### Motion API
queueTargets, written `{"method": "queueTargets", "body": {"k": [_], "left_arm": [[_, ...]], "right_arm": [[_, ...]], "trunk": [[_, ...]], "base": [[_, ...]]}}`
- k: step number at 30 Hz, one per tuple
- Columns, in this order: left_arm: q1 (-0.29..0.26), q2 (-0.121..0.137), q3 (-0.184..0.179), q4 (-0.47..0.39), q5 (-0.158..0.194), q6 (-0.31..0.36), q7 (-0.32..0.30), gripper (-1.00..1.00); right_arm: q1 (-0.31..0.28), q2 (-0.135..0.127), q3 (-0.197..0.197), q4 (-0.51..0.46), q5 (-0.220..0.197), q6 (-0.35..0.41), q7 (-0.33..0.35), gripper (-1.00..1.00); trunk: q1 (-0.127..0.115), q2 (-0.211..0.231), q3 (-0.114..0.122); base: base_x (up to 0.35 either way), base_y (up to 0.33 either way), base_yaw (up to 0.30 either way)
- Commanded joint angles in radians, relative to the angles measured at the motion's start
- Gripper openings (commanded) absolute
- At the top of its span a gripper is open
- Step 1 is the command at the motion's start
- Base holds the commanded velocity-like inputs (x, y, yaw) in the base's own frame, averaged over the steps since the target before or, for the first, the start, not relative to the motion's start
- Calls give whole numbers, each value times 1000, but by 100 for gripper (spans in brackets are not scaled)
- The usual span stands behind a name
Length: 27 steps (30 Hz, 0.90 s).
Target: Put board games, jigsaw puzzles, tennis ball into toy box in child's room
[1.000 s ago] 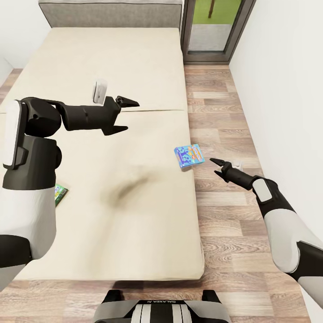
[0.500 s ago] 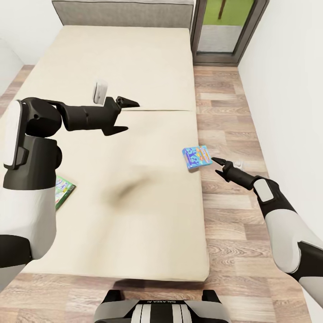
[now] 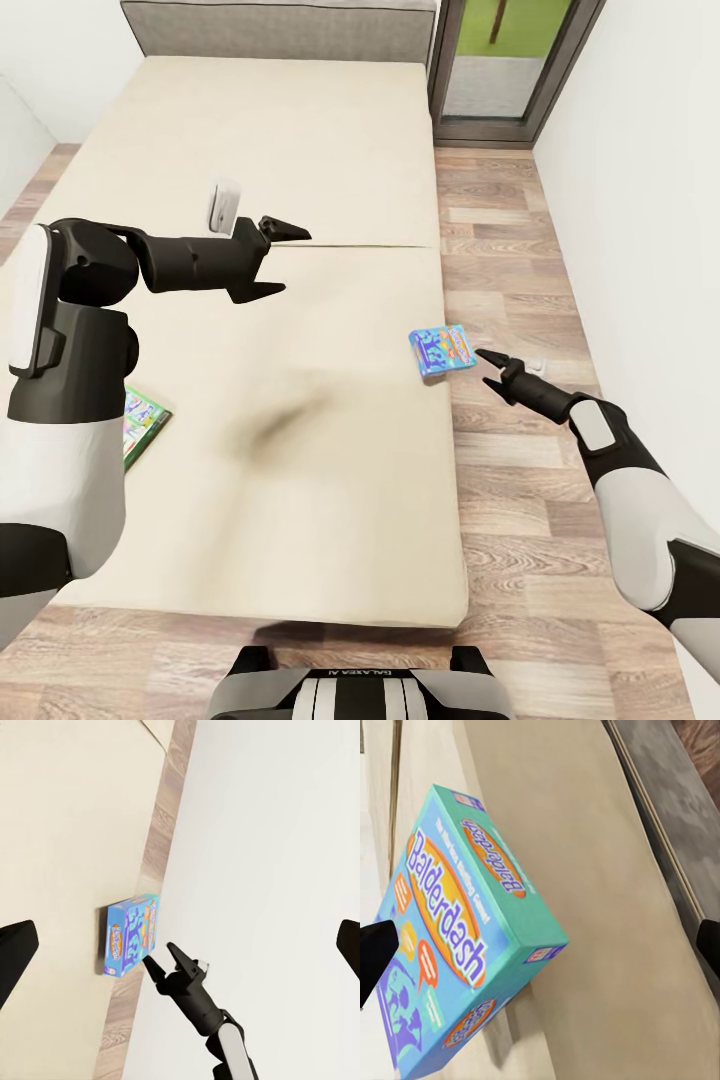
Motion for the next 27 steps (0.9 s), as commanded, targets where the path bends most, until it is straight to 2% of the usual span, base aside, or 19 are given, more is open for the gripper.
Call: {"method": "queueTargets", "body": {"k": [1, 27], "left_arm": [[-1, 0, -1, 0, 9, 0, 10, 100], [1, 0, -1, 0, 9, 0, 10, 100]], "right_arm": [[0, 0, -4, 0, -4, 6, 2, 100], [3, 0, -4, -8, -15, 6, 3, 100]], "trunk": [[0, 0, 0], [0, 0, 0]], "base": [[0, 0, 8], [0, 0, 3]]}}
